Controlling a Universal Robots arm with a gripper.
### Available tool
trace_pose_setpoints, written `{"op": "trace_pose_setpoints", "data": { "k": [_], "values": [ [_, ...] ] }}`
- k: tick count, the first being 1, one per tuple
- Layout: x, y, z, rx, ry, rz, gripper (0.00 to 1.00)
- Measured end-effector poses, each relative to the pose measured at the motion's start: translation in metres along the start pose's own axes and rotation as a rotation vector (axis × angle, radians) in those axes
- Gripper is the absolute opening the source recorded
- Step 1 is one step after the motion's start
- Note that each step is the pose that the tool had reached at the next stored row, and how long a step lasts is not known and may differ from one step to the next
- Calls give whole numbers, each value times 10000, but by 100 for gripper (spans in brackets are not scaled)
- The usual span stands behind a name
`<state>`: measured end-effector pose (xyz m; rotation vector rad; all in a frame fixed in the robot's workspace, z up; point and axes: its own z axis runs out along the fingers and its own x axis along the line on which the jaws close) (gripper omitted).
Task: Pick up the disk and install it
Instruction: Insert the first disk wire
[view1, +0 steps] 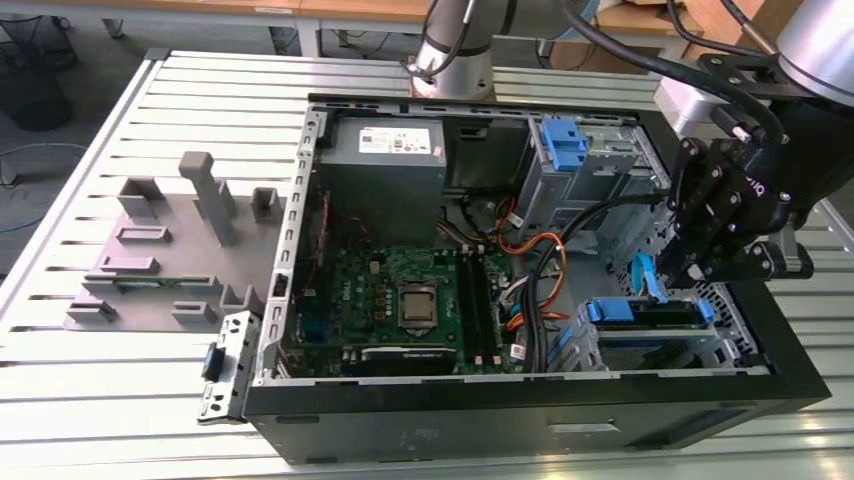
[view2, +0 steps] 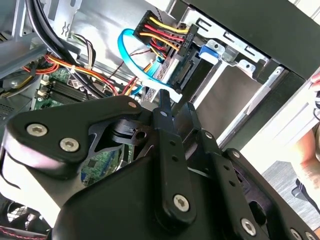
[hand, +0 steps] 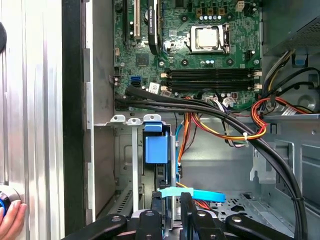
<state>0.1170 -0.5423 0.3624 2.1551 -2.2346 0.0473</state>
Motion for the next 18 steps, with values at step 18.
{"op": "trace_pose_setpoints", "data": {
  "k": [18],
  "values": [
    [-15,-209,13,0,-4,-1,29]
  ]
}}
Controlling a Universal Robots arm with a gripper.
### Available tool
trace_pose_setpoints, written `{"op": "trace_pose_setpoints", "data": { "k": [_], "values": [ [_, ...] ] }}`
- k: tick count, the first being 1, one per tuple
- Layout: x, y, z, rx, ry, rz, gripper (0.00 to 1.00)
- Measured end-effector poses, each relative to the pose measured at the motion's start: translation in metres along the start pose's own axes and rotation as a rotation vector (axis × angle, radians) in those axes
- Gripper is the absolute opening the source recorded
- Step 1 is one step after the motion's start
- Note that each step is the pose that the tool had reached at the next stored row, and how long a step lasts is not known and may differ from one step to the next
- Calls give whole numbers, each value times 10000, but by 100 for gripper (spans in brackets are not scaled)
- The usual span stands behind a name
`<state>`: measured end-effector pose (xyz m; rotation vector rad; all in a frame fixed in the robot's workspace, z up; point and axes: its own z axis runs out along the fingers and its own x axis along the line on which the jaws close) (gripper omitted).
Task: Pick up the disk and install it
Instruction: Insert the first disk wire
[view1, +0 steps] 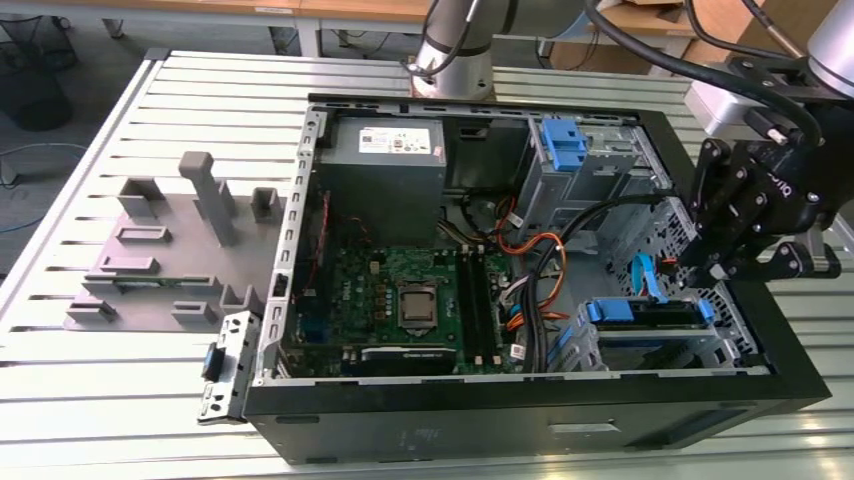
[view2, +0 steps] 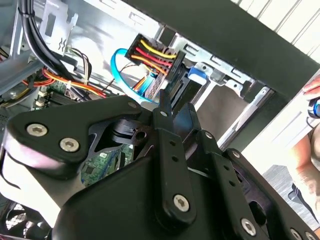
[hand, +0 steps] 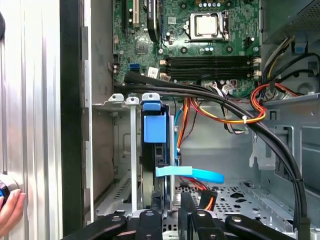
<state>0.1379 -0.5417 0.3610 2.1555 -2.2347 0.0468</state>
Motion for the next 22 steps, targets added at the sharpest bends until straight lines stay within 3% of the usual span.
{"op": "trace_pose_setpoints", "data": {
  "k": [10,22],
  "values": [
    [-5,-117,19,0,-6,1,29],
    [-12,-204,63,-1,-28,0,29]
  ]
}}
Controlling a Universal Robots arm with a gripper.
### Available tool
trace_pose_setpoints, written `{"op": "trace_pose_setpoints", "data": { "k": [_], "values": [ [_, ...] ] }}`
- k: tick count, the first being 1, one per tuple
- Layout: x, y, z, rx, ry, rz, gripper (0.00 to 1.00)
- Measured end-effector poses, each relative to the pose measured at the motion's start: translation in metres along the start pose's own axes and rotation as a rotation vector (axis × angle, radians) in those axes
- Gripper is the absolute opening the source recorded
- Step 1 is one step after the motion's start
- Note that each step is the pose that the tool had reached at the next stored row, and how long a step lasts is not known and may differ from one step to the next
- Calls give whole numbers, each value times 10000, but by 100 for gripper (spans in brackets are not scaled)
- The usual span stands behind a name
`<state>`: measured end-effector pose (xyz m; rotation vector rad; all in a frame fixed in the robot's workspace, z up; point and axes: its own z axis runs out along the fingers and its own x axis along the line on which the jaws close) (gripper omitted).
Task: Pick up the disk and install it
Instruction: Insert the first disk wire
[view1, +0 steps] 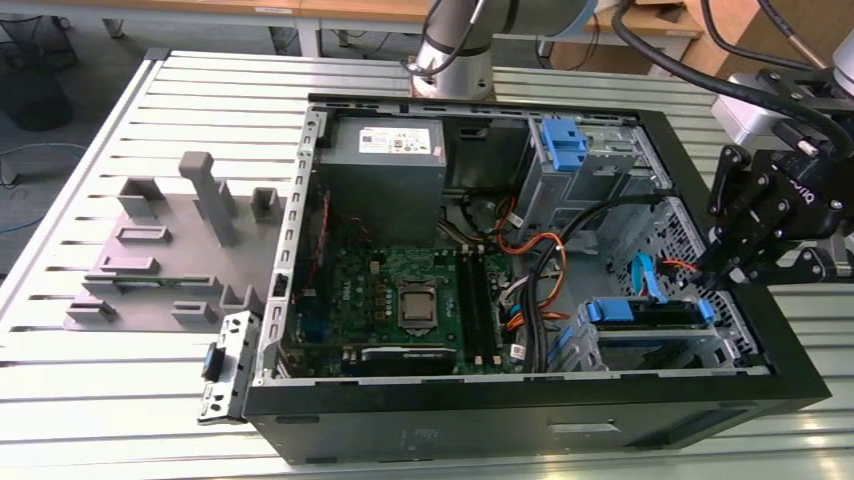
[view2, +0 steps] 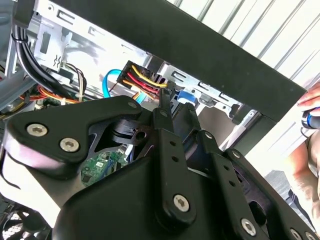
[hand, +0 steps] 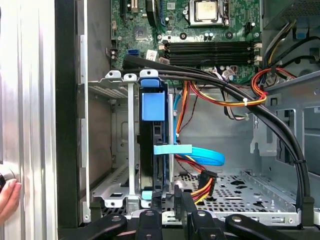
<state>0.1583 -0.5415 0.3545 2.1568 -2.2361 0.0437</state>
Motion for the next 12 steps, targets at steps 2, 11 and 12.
{"op": "trace_pose_setpoints", "data": {
  "k": [2,11,12],
  "values": [
    [-1,-1,7,0,0,1,29],
    [-46,-1,25,-1,-21,-1,29],
    [-55,0,27,-1,-21,0,29]
  ]
}}
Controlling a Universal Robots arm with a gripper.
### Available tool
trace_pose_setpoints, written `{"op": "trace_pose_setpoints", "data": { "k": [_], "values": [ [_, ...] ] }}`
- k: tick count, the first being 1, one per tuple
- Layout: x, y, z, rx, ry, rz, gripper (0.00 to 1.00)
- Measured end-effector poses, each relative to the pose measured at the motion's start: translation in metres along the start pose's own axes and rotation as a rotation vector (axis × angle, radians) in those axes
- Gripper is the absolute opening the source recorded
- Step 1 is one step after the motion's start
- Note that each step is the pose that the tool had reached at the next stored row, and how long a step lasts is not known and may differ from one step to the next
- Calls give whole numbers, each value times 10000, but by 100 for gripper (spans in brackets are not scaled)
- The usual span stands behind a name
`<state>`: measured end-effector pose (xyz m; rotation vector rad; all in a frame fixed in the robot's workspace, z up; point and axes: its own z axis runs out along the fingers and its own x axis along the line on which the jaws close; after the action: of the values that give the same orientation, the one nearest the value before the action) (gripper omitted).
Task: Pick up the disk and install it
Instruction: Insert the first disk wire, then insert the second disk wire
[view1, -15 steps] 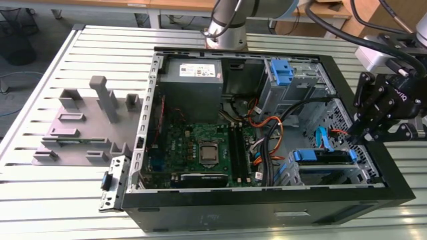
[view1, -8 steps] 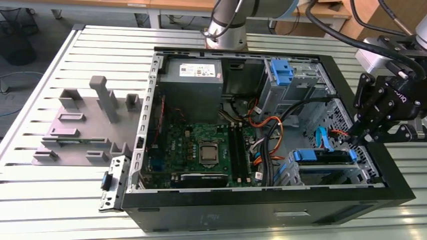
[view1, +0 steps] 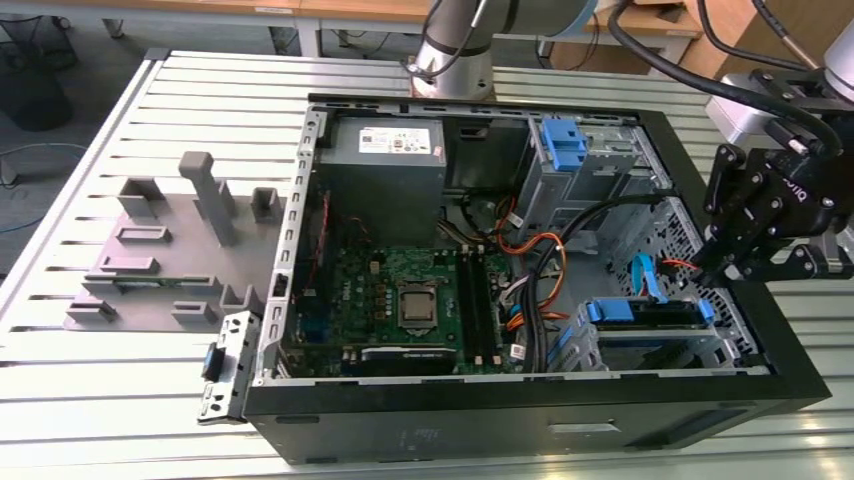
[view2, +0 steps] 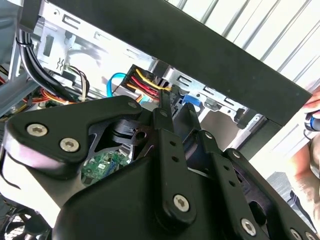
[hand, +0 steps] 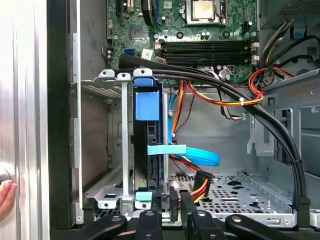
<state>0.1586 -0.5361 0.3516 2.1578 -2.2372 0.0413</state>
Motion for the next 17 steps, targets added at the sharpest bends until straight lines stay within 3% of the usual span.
{"op": "trace_pose_setpoints", "data": {
  "k": [17],
  "values": [
    [-56,-46,57,0,-1,0,29]
  ]
}}
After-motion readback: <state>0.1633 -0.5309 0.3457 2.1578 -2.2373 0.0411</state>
